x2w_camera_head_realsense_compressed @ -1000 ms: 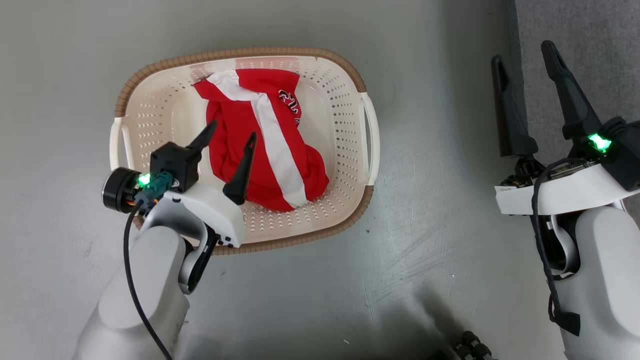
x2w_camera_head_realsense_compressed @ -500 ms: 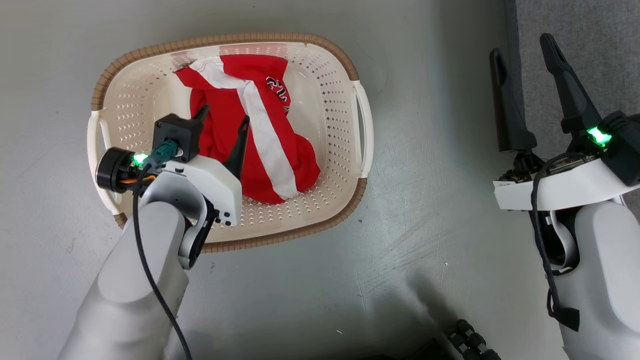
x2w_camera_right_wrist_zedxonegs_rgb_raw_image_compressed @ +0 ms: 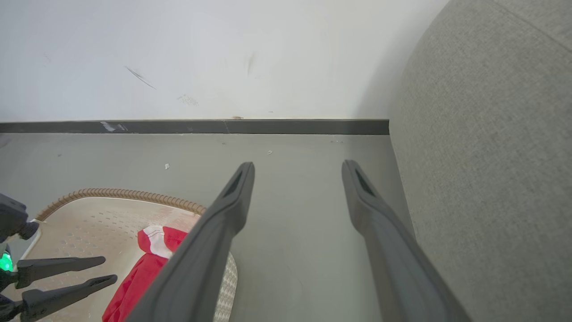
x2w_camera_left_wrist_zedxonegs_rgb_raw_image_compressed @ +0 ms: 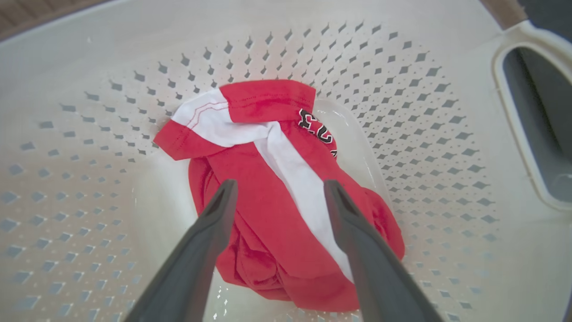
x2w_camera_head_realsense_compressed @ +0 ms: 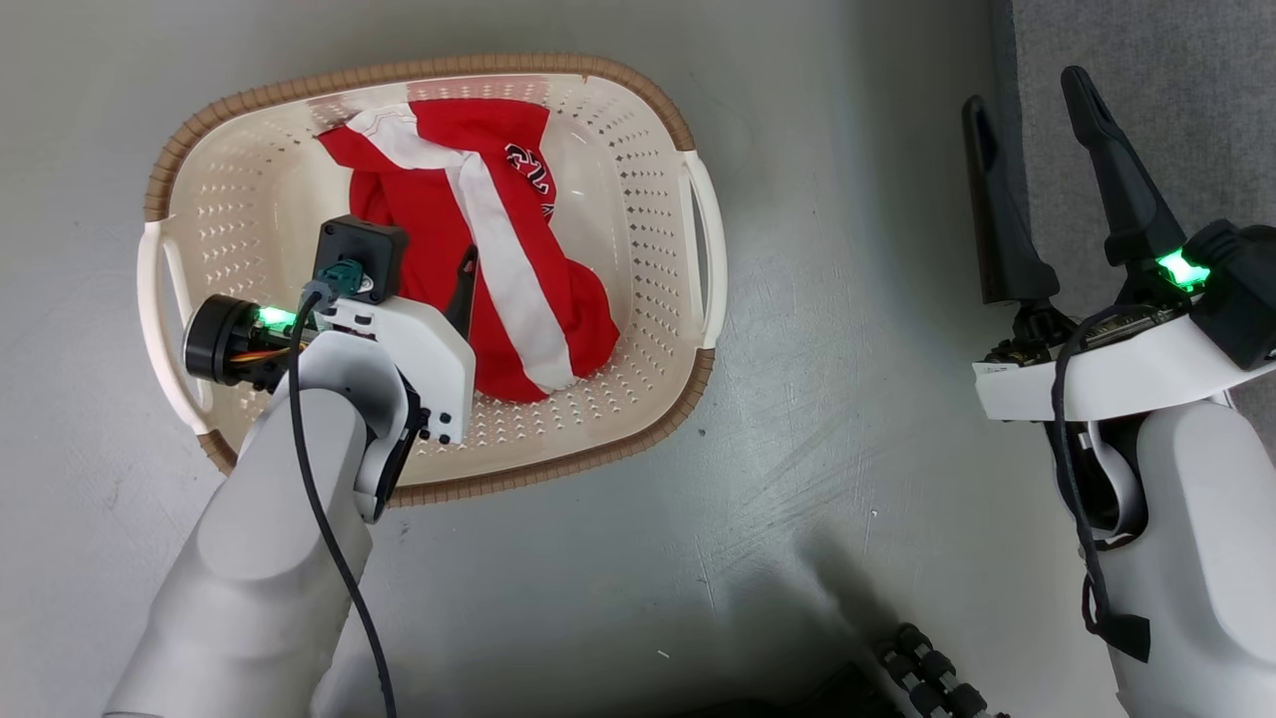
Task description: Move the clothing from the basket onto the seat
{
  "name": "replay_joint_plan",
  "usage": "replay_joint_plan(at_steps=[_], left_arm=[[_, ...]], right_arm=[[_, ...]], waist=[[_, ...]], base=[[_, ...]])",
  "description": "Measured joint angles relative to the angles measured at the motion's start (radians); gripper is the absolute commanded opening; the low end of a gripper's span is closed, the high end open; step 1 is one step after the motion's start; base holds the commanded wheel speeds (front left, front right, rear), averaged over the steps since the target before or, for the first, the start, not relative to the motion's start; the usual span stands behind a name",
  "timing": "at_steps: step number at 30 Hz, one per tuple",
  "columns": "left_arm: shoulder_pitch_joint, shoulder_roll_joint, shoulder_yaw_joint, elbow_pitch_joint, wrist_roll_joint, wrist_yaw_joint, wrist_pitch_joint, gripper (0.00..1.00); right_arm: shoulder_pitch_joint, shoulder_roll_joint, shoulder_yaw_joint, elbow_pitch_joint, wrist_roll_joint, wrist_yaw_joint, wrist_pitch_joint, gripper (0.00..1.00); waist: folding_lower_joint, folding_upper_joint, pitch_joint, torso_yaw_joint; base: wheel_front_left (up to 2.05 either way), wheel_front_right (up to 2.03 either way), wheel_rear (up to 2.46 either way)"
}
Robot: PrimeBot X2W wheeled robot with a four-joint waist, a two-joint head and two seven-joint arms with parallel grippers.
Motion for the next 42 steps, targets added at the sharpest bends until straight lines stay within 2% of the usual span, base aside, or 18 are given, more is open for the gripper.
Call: replay_joint_plan(at_steps=[14, 42], left_arm=[[-0.041, -0.006, 0.024, 0.063, -0.019, 0.021, 0.028, 1.0], [-0.09, -0.011, 0.043, 0.174, -0.064, 0.017, 0.009, 1.0]], right_arm=[[0.0, 0.0, 0.011, -0.001, 0.015, 0.0, 0.0, 1.0], [0.001, 0.0, 0.018, -0.013, 0.014, 0.0, 0.0, 1.0]], waist=[[0.0, 0.0, 0.024, -0.031], [0.0, 0.0, 0.067, -0.054]], base=[[0.0, 0.0, 0.0], [0.0, 0.0, 0.0]])
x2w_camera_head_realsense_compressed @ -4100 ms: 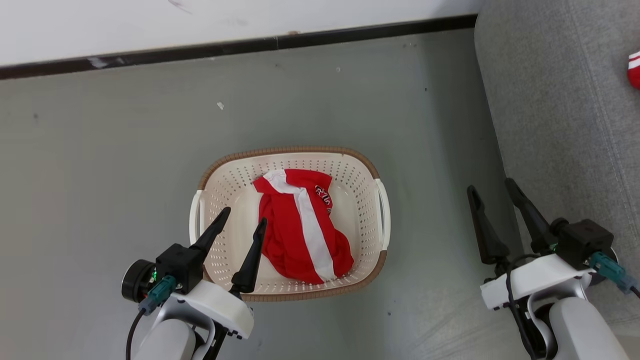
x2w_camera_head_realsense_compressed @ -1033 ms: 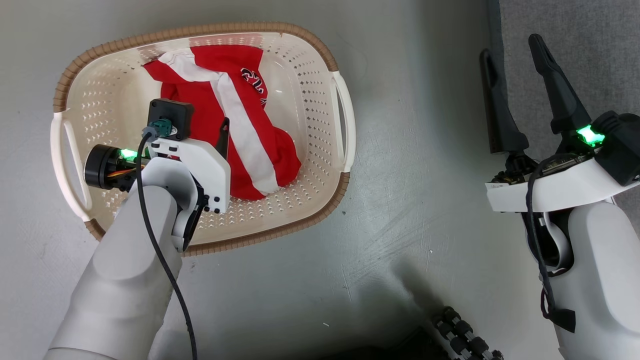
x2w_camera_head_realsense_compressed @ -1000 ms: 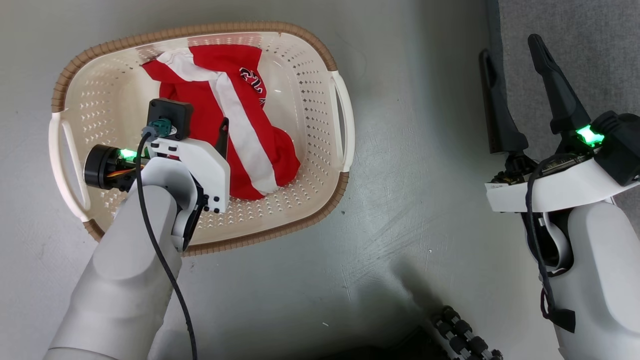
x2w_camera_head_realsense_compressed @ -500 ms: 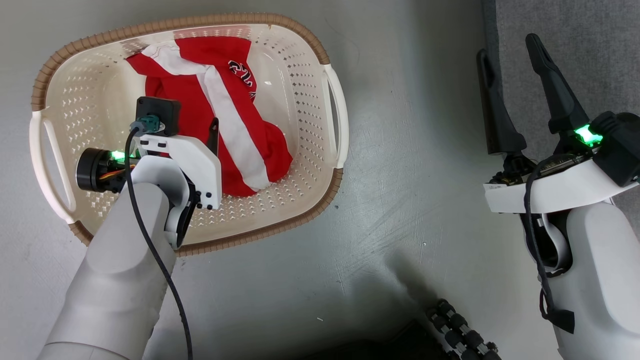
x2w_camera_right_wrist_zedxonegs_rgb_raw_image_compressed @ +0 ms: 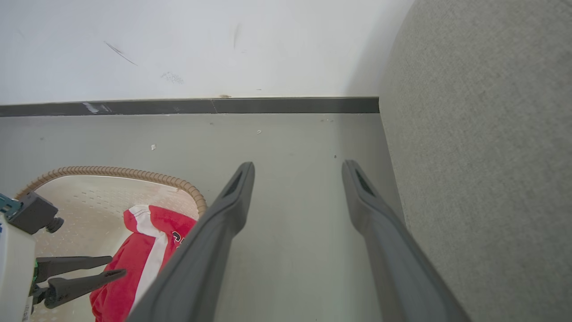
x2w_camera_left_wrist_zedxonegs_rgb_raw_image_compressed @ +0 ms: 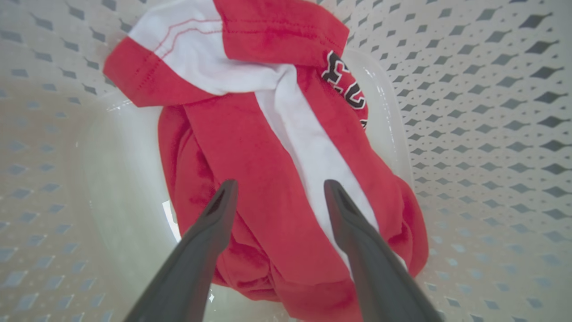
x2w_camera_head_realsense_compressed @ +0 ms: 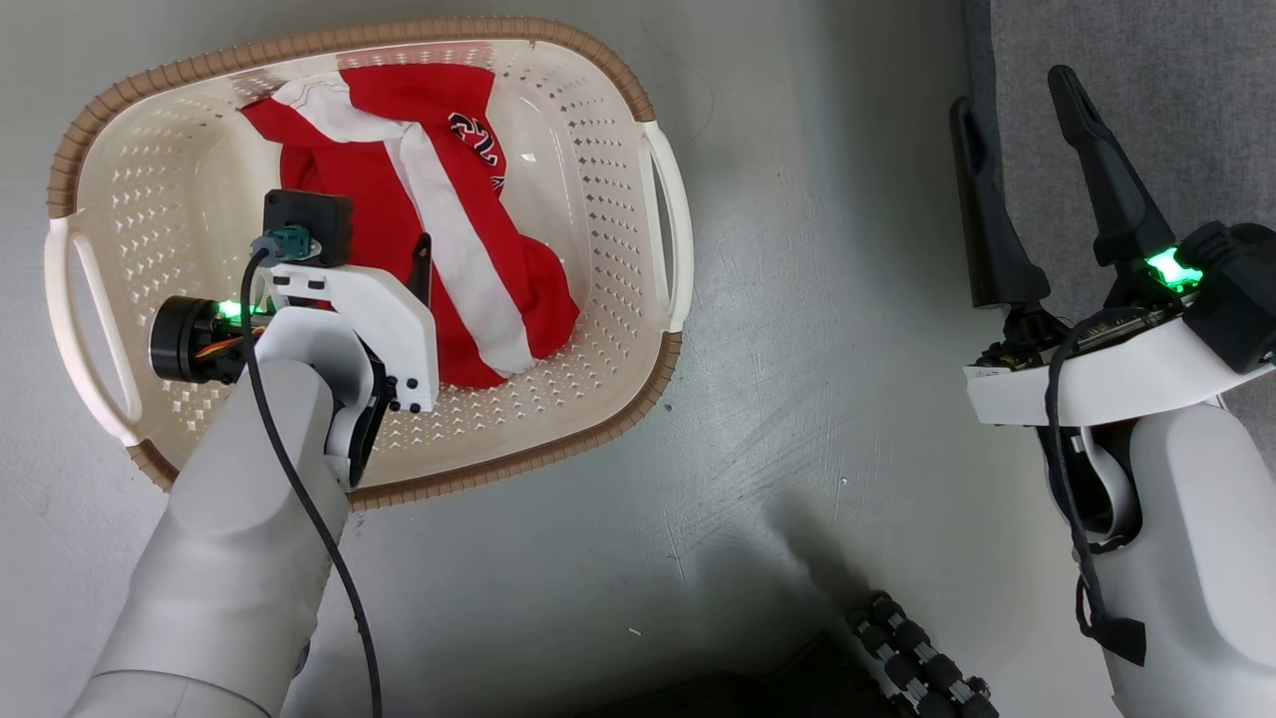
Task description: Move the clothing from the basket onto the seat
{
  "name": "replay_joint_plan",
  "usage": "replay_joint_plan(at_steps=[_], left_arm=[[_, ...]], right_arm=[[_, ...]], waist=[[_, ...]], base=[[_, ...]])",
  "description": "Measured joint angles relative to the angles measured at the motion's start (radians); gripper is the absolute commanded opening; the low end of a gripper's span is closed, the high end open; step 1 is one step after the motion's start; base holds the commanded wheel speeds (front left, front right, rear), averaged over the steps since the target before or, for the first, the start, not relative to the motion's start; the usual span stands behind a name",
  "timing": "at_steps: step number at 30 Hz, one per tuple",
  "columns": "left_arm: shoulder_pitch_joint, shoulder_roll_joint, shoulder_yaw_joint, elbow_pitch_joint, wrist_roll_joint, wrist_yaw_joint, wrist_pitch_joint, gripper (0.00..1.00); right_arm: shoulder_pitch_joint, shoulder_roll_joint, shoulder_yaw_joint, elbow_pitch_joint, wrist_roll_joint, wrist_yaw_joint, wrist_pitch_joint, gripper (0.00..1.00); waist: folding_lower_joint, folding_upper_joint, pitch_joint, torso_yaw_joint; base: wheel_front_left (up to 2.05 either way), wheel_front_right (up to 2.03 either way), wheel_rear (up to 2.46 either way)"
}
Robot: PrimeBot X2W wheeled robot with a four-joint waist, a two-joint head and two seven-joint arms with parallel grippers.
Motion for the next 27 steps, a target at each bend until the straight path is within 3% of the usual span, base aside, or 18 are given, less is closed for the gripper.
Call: replay_joint_plan(at_steps=[27], left_arm=[[-0.039, 0.0, -0.004, 0.112, -0.004, -0.005, -0.044, 1.0]], right_arm=[[0.006, 0.0, 0.011, -0.005, -0.001, 0.0, 0.0, 1.0]], waist=[[0.0, 0.0, 0.007, -0.012]], base=[[0.0, 0.0, 0.0]])
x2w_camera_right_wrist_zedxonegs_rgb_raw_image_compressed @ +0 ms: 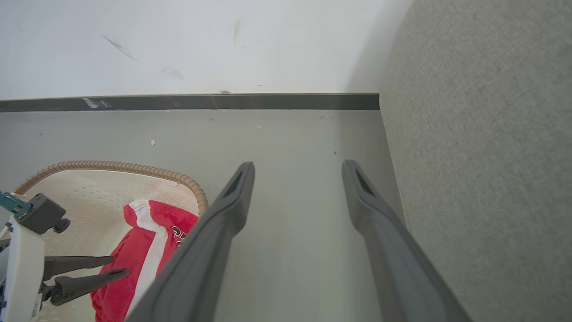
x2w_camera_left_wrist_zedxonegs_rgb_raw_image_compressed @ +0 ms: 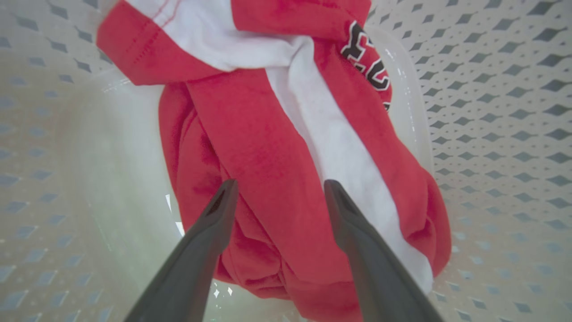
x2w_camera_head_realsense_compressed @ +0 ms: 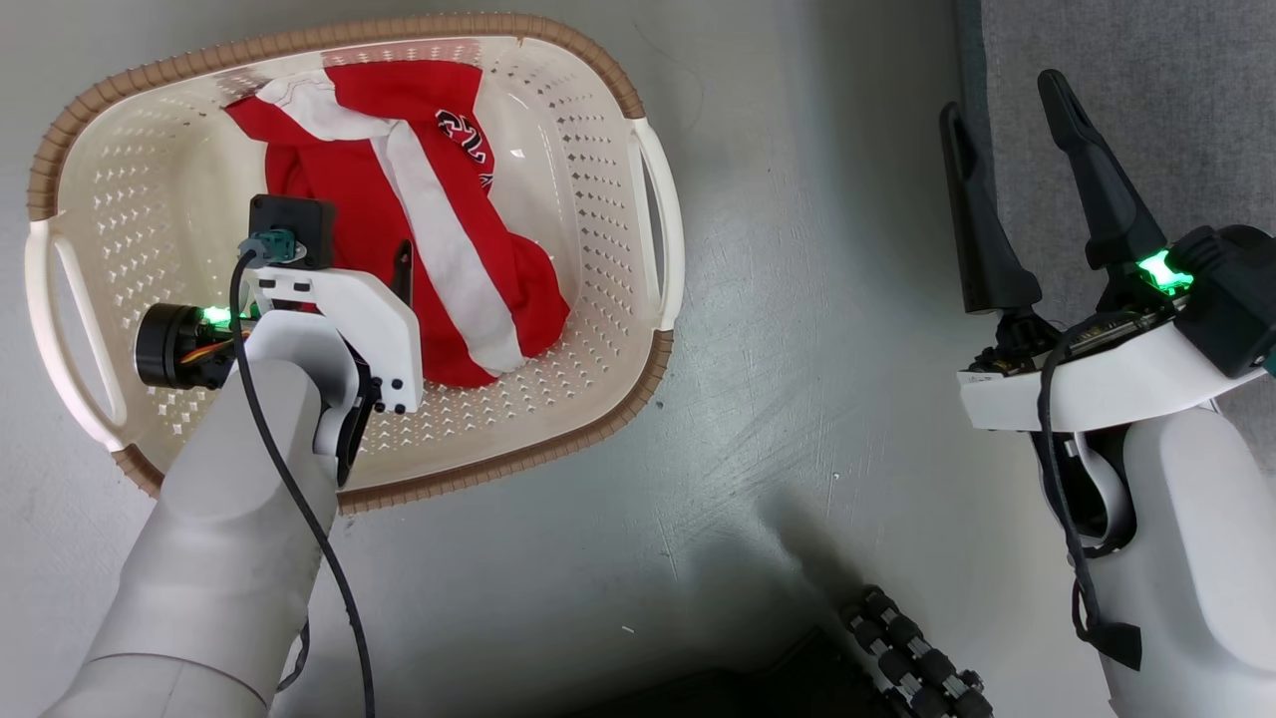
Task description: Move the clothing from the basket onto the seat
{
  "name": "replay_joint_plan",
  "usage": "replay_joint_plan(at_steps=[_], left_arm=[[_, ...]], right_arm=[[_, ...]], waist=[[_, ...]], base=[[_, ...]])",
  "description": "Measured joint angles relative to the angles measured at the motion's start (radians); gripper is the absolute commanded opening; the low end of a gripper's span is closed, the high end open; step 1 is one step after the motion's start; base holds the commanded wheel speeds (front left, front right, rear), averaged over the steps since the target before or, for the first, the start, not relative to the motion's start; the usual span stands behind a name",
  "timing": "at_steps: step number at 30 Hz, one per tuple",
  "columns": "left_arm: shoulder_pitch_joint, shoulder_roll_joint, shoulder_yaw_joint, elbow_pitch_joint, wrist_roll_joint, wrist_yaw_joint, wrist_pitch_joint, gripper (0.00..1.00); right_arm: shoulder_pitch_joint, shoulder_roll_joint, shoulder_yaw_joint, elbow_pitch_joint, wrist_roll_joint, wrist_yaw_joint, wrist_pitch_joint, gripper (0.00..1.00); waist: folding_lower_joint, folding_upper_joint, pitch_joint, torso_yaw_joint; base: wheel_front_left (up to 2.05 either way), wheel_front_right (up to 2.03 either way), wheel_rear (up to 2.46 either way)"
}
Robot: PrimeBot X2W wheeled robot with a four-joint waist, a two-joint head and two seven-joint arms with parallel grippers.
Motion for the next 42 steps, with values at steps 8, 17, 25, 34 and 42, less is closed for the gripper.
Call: replay_joint_plan(at_steps=[8, 17, 25, 34, 42], left_arm=[[-0.019, 0.004, 0.002, 0.019, 0.0, 0.001, -0.018, 1.0], [-0.034, 0.006, 0.003, 0.046, 0.0, 0.001, -0.029, 1.0], [-0.038, 0.003, -0.001, 0.064, 0.0, -0.001, -0.045, 1.0], [-0.046, -0.001, -0.009, 0.074, -0.002, -0.018, -0.059, 1.0], [-0.057, -0.002, -0.017, 0.085, -0.011, -0.051, -0.072, 0.87]], right_arm=[[0.005, 0.0, 0.001, -0.002, 0.0, 0.0, 0.0, 1.0], [0.005, 0.0, 0.004, -0.004, 0.0, 0.0, 0.0, 1.0], [0.005, 0.0, 0.007, -0.004, 0.0, 0.0, 0.0, 1.0], [0.005, 0.0, 0.009, -0.005, 0.0, 0.0, 0.0, 1.0], [0.004, 0.0, 0.012, -0.005, 0.003, 0.0, 0.0, 1.0]], waist=[[0.0, 0.0, 0.011, -0.007], [0.0, 0.0, 0.023, -0.01], [0.0001, 0.0, 0.029, -0.013], [0.0, 0.0, 0.033, -0.016], [0.0, 0.0, 0.033, -0.018]], base=[[0.0, 0.0, 0.0], [0.0, 0.0, 0.0], [0.0, 0.0, 0.0], [0.0, 0.0, 0.0], [0.0, 0.0, 0.0]])
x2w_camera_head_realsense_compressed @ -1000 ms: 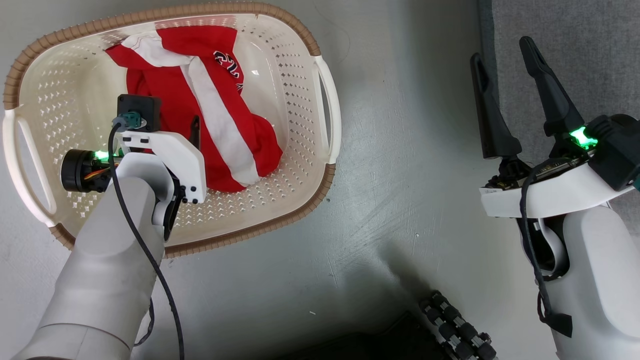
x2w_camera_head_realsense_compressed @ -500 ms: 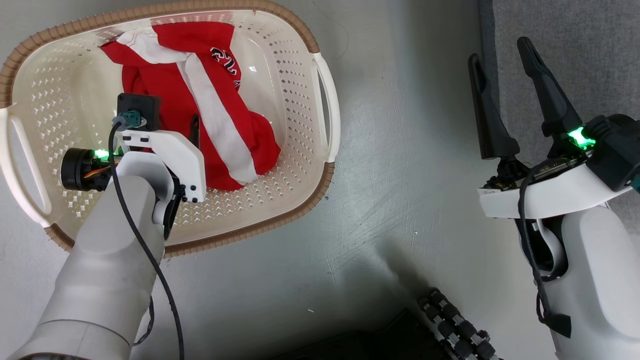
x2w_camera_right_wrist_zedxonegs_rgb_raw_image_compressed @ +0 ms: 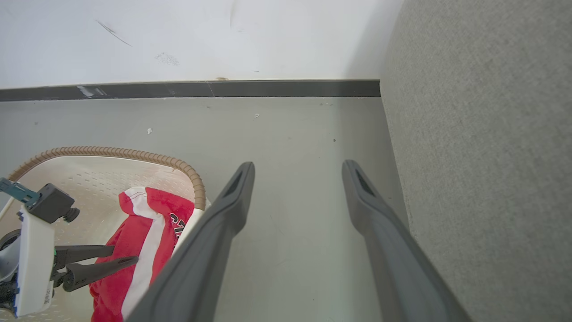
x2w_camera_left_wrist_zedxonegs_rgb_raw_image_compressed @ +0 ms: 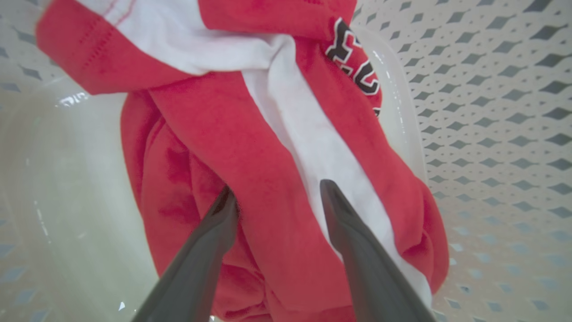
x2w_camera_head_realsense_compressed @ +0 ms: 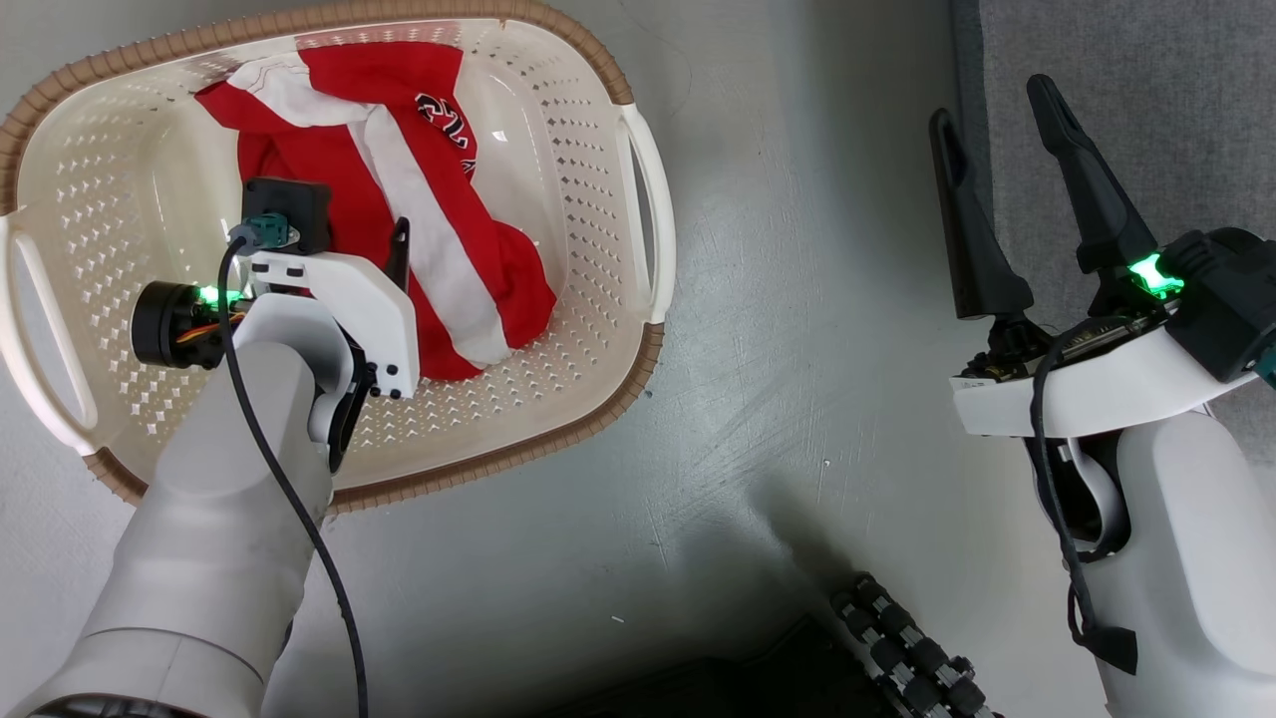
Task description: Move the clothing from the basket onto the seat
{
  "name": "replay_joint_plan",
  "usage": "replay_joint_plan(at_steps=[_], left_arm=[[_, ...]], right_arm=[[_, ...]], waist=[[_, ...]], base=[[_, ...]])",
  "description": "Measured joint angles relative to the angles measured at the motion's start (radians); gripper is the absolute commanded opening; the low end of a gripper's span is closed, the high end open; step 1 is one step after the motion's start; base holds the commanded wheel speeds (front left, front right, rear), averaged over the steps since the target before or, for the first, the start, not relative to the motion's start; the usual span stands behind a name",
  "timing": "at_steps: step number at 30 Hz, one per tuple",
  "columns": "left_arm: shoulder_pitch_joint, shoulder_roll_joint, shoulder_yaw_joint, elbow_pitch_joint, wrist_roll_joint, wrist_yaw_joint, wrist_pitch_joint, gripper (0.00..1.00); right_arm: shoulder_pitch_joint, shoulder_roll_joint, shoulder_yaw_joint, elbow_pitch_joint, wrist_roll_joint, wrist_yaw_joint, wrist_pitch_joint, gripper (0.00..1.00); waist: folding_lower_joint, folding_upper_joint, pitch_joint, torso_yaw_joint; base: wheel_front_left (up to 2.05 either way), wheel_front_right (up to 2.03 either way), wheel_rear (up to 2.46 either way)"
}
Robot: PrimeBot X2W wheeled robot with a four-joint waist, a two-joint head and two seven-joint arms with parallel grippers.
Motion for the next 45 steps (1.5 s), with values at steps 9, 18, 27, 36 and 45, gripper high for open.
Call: replay_joint_plan(at_steps=[9, 18, 27, 36, 45], left_arm=[[-0.001, -0.004, -0.011, 0.009, -0.013, -0.019, -0.017, 0.59], [-0.004, -0.004, -0.023, 0.025, -0.018, -0.021, -0.034, 0.0], [-0.017, -0.005, -0.032, 0.034, -0.018, -0.032, -0.057, 0.0], [-0.038, -0.008, -0.032, 0.03, -0.02, -0.047, -0.1, 0.0], [-0.039, -0.009, -0.014, 0.009, -0.052, -0.063, -0.174, 0.0]], right_arm=[[0.0, 0.0, 0.0, 0.0, 0.0, 0.0, 0.0, 1.0], [0.0, 0.0, 0.002, 0.0, 0.003, 0.0, 0.0, 1.0], [0.0, 0.0, 0.0, 0.0, 0.006, 0.0, 0.0, 1.0], [-0.007, 0.0, -0.009, 0.0, 0.006, 0.0, 0.0, 1.0], [-0.019, 0.0, -0.041, 0.003, 0.006, 0.0, 0.0, 1.0]], waist=[[0.0, 0.0, -0.001, -0.003], [-0.0001, 0.0, -0.002, -0.006], [0.0, 0.0, -0.006, -0.005], [0.0, 0.0, -0.018, 0.005], [0.0, 0.0, -0.043, 0.025]], base=[[0.0, 0.0, 0.0], [0.0, 0.0, 0.0], [0.0, 0.0, 0.0], [0.0, 0.0, 0.0], [0.0, 0.0, 0.0]])
